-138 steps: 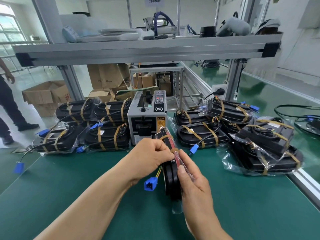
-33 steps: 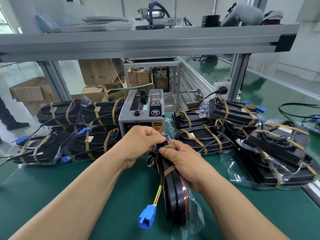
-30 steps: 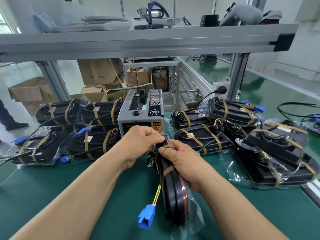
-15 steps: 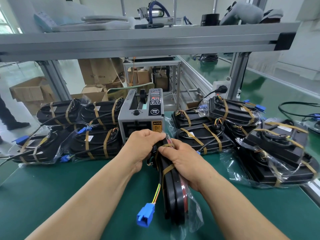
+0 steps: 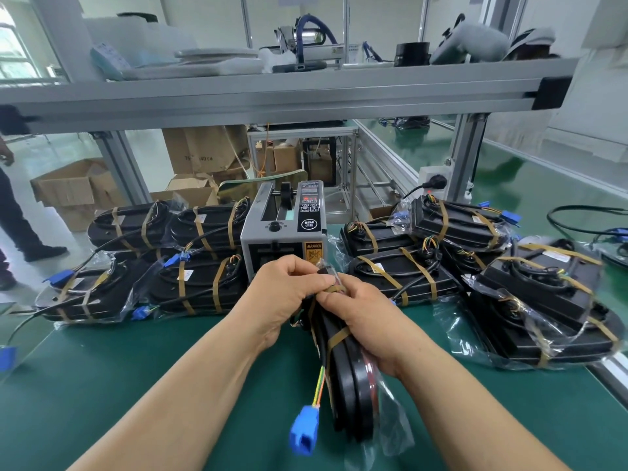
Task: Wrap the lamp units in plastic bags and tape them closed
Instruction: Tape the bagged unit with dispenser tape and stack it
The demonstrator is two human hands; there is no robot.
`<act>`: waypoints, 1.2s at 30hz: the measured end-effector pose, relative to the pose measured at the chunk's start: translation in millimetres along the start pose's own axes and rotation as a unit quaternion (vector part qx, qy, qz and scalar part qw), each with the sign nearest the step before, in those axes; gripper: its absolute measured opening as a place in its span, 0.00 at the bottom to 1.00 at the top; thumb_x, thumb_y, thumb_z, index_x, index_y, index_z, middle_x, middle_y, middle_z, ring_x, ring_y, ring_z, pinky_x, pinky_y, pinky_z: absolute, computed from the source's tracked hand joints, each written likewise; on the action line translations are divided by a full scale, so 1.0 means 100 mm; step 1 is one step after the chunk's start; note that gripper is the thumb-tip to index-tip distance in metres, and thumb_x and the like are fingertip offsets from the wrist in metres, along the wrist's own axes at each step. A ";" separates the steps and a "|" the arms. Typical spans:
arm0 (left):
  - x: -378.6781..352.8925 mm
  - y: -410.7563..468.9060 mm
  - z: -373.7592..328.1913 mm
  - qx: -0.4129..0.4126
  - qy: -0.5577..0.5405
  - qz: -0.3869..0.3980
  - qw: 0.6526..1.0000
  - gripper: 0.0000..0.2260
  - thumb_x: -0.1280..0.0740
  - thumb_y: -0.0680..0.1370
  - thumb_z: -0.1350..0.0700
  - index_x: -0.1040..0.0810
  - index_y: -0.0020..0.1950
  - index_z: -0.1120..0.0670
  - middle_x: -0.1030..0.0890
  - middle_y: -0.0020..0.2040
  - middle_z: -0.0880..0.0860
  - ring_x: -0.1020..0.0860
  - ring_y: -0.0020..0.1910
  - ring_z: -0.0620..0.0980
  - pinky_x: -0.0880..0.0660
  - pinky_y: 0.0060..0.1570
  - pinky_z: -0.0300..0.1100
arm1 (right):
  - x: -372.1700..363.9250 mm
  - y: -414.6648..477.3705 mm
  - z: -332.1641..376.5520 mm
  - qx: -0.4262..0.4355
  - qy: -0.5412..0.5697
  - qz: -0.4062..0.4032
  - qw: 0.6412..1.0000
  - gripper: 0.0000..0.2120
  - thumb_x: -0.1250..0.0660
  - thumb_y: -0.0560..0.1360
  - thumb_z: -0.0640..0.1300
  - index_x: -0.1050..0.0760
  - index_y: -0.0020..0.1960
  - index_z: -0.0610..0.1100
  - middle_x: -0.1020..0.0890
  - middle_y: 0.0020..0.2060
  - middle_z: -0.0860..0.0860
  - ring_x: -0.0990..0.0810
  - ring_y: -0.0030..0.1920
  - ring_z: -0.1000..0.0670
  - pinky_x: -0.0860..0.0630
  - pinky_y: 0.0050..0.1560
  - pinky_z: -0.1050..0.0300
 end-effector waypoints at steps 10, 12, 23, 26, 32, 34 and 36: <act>0.03 -0.69 -0.21 -0.375 0.122 -0.061 0.917 0.12 0.24 0.66 0.48 0.21 0.46 0.46 0.23 0.43 0.46 0.26 0.40 0.42 0.29 0.42 0.31 | -0.01 -0.46 0.10 0.198 0.052 0.038 0.978 0.33 0.40 0.72 0.39 0.36 0.77 0.48 0.27 0.73 0.52 0.30 0.74 0.54 0.35 0.75 0.53; 0.00 -0.78 -0.18 -0.432 0.139 -0.054 0.890 0.10 0.25 0.70 0.51 0.20 0.48 0.51 0.24 0.44 0.46 0.25 0.42 0.45 0.29 0.44 0.33 | -0.04 -0.53 0.11 0.186 0.092 0.025 0.978 0.33 0.35 0.72 0.48 0.35 0.76 0.49 0.25 0.72 0.52 0.28 0.72 0.54 0.30 0.70 0.56; 0.01 -1.17 -0.10 -0.383 0.027 0.004 0.923 0.03 0.30 0.73 0.56 0.17 0.43 0.50 0.15 0.44 0.49 0.17 0.42 0.47 0.22 0.45 0.35 | 0.04 -0.81 0.17 0.149 0.027 -0.098 0.984 0.42 0.25 0.58 0.69 0.28 0.69 0.58 0.15 0.54 0.64 0.18 0.56 0.62 0.23 0.56 0.66; 0.17 -0.96 -0.16 -0.334 0.051 -0.050 0.940 0.06 0.25 0.71 0.56 0.17 0.46 0.47 0.18 0.42 0.49 0.22 0.40 0.44 0.26 0.44 0.33 | 0.10 -0.82 0.15 0.134 0.021 -0.106 0.985 0.32 0.28 0.62 0.63 0.24 0.66 0.61 0.14 0.53 0.60 0.16 0.55 0.57 0.24 0.64 0.49; 0.25 -0.59 -0.48 -0.350 0.208 0.074 0.910 0.12 0.24 0.70 0.56 0.15 0.53 0.46 0.22 0.51 0.46 0.23 0.52 0.44 0.29 0.54 0.32 | 0.07 -0.83 0.15 0.128 0.020 -0.084 0.988 0.26 0.29 0.62 0.59 0.24 0.61 0.69 0.14 0.51 0.58 0.15 0.54 0.55 0.23 0.63 0.47; 0.24 -0.52 -0.58 -0.360 0.244 0.121 0.893 0.08 0.24 0.71 0.57 0.13 0.49 0.49 0.23 0.52 0.48 0.23 0.55 0.47 0.28 0.56 0.35 | 0.08 -0.84 0.16 0.129 0.015 -0.084 0.988 0.25 0.30 0.63 0.59 0.24 0.60 0.70 0.13 0.51 0.58 0.15 0.53 0.55 0.23 0.63 0.47; 0.22 -0.46 -0.65 -0.374 0.256 0.134 0.881 0.03 0.25 0.73 0.58 0.14 0.45 0.52 0.22 0.50 0.48 0.23 0.54 0.50 0.26 0.56 0.42 | 0.08 -0.86 0.17 0.126 0.009 -0.078 0.989 0.25 0.30 0.63 0.59 0.24 0.61 0.70 0.13 0.50 0.58 0.15 0.52 0.55 0.21 0.60 0.49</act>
Point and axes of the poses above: each hand's wrist, its own y-axis towards the middle knuckle, its own x-axis out of the back of the hand, z = x × y, the point moved 2 cm from there along y, towards the middle knuckle
